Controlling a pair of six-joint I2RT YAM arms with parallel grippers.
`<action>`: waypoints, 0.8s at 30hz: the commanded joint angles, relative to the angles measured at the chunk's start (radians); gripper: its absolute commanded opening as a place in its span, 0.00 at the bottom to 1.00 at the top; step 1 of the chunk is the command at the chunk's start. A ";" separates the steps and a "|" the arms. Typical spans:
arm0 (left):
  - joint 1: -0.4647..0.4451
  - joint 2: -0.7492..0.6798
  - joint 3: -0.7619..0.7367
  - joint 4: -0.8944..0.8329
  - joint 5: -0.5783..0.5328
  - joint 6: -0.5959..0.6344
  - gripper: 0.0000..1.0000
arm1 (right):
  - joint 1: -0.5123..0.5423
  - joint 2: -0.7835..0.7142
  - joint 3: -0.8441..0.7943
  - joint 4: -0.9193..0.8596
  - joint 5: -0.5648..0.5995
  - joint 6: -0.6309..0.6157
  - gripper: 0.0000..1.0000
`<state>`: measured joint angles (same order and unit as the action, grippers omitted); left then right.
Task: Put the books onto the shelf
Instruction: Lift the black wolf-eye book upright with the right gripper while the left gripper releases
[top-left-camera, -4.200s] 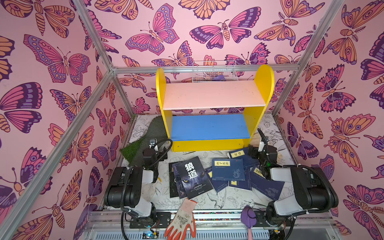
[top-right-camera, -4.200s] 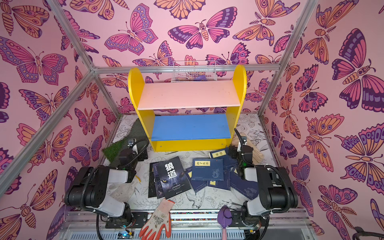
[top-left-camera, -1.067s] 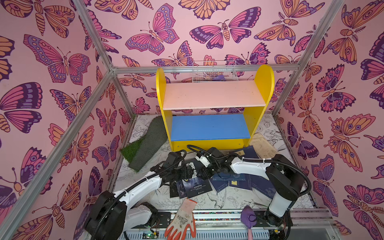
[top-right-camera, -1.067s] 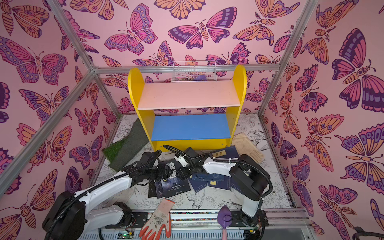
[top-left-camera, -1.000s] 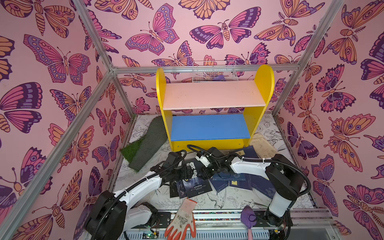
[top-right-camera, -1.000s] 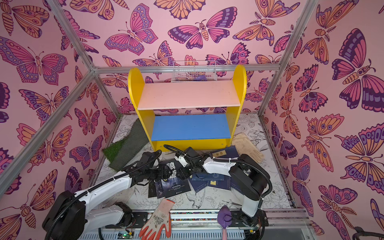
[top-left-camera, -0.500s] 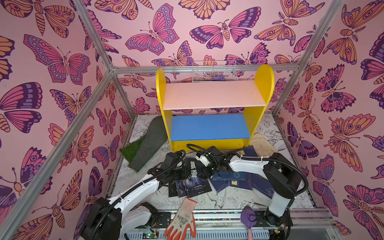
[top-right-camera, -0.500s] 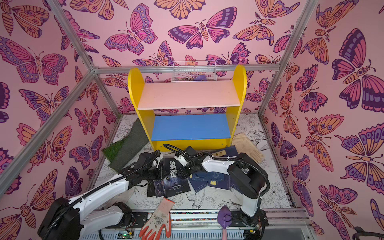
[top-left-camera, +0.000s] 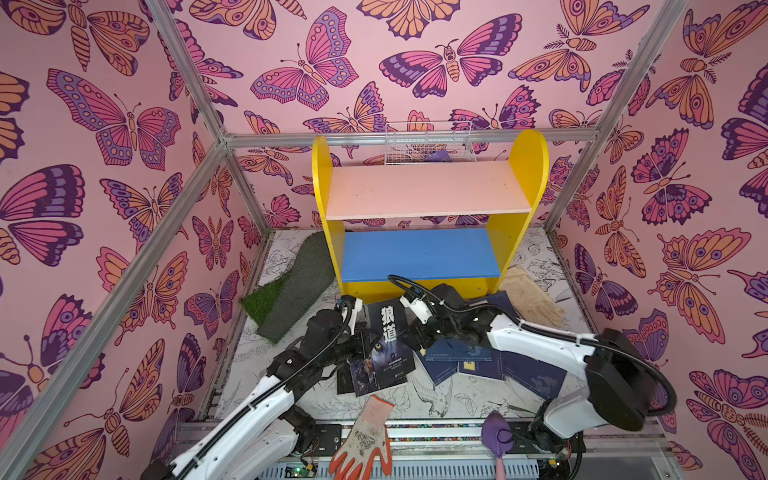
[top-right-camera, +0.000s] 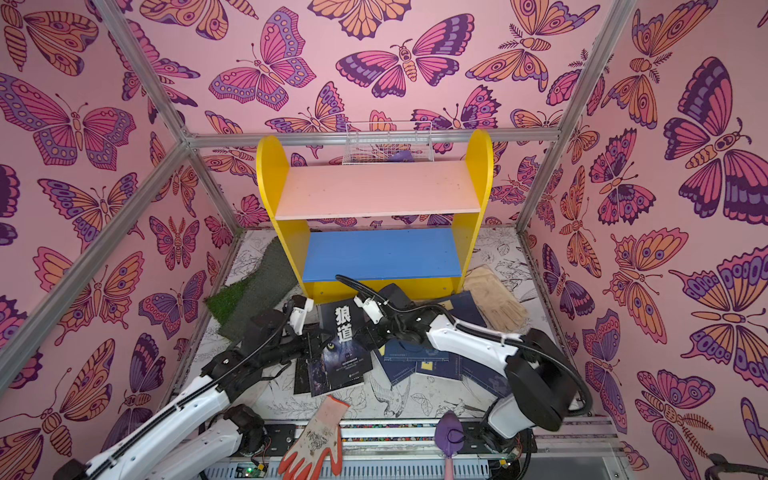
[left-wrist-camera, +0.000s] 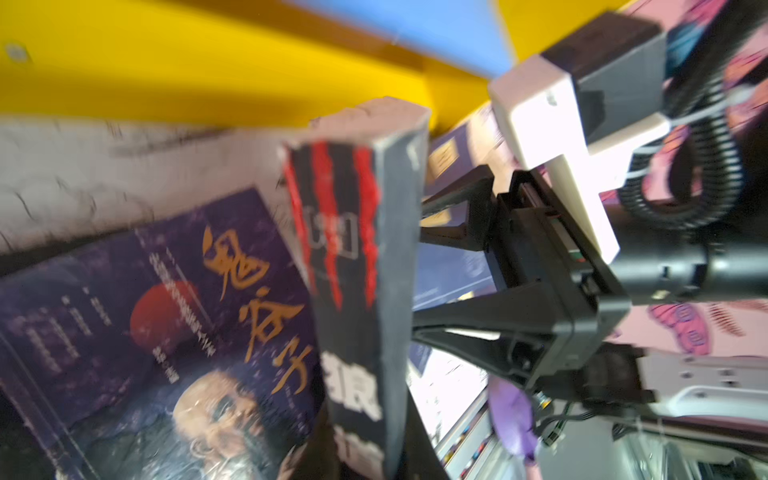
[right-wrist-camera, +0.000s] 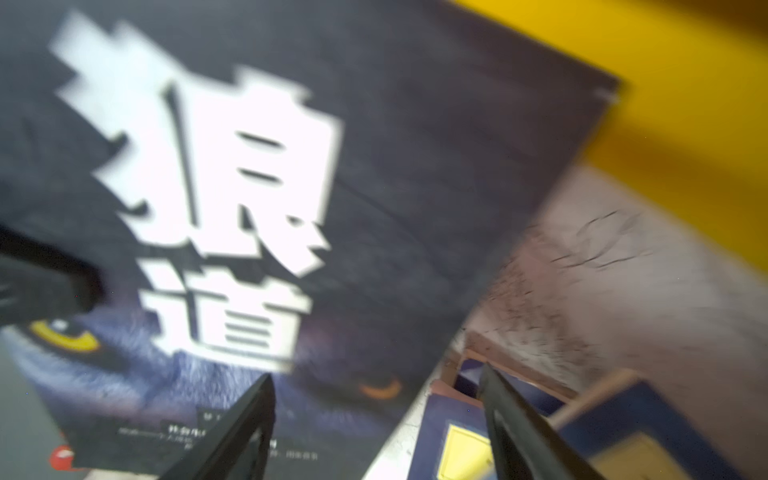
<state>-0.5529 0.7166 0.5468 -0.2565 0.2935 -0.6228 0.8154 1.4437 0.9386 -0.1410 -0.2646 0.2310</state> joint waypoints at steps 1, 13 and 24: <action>0.002 -0.089 -0.003 0.109 -0.106 -0.101 0.00 | -0.072 -0.107 -0.051 0.027 0.004 0.067 0.87; 0.001 0.090 -0.176 1.121 -0.465 -0.394 0.00 | -0.196 -0.220 -0.172 0.329 -0.339 0.380 0.92; -0.004 0.289 -0.166 1.442 -0.505 -0.494 0.00 | -0.209 0.027 -0.121 0.798 -0.472 0.696 0.86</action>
<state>-0.5510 1.0035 0.3473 0.9714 -0.2008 -1.0771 0.6193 1.4246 0.7761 0.4110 -0.6750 0.7689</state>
